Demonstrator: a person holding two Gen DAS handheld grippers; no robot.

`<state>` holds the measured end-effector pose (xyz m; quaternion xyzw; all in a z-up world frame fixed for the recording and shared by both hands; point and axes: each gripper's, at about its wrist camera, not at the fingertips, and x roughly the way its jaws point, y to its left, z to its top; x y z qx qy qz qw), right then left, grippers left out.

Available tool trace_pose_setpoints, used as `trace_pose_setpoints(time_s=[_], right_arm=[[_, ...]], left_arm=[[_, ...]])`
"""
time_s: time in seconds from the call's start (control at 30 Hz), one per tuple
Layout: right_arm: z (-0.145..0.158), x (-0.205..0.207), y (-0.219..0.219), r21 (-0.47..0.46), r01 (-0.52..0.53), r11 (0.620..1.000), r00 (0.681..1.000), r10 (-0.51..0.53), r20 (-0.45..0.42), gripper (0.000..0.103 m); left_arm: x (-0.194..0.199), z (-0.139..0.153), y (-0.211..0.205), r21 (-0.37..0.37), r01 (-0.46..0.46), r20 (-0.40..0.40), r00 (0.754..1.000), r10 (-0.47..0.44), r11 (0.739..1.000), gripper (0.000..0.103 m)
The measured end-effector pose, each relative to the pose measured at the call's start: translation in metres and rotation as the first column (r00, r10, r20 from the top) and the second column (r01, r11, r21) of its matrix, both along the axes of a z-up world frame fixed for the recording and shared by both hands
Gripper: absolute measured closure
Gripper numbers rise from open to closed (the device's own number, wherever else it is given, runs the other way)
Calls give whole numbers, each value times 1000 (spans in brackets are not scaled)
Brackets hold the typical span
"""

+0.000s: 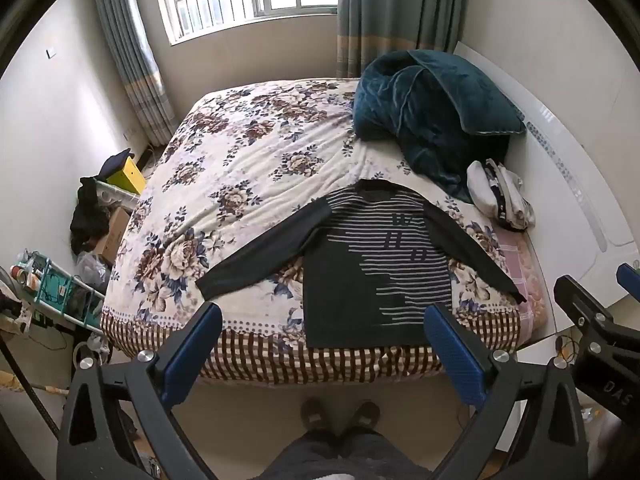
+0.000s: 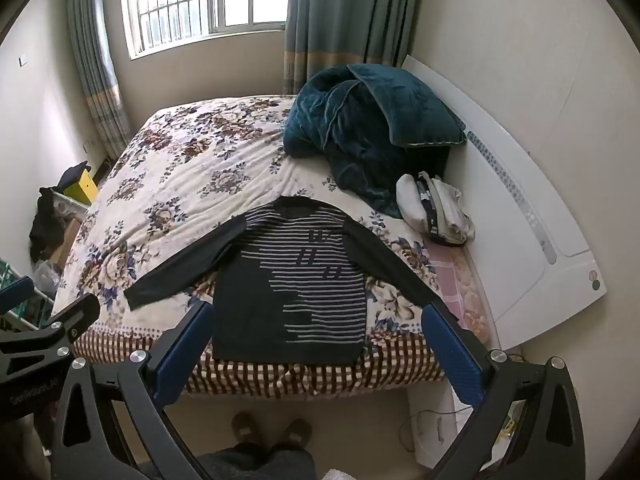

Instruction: Fold small clothes

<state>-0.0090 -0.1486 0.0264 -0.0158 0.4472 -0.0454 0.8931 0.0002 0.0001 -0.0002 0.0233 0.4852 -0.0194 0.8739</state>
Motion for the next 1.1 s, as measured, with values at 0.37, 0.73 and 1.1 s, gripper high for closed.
trace_pose_setpoints(time_s=[0.37,0.73,1.1], right_arm=[[3,2,1,-5,-2,1000,1000,2,4,0],[4,8,1,-8,0,1000,1000,0,7,0],[5,17,2,-14,-2,1000,1000,2,9,0]], left_arm=[[0,0,0,-2,0,3,1000,0,1000,0],[14,7,4,-2,-2,10,1000,2,1000,0],[20,16,5,-9,-8,21,1000,8,1000,0]])
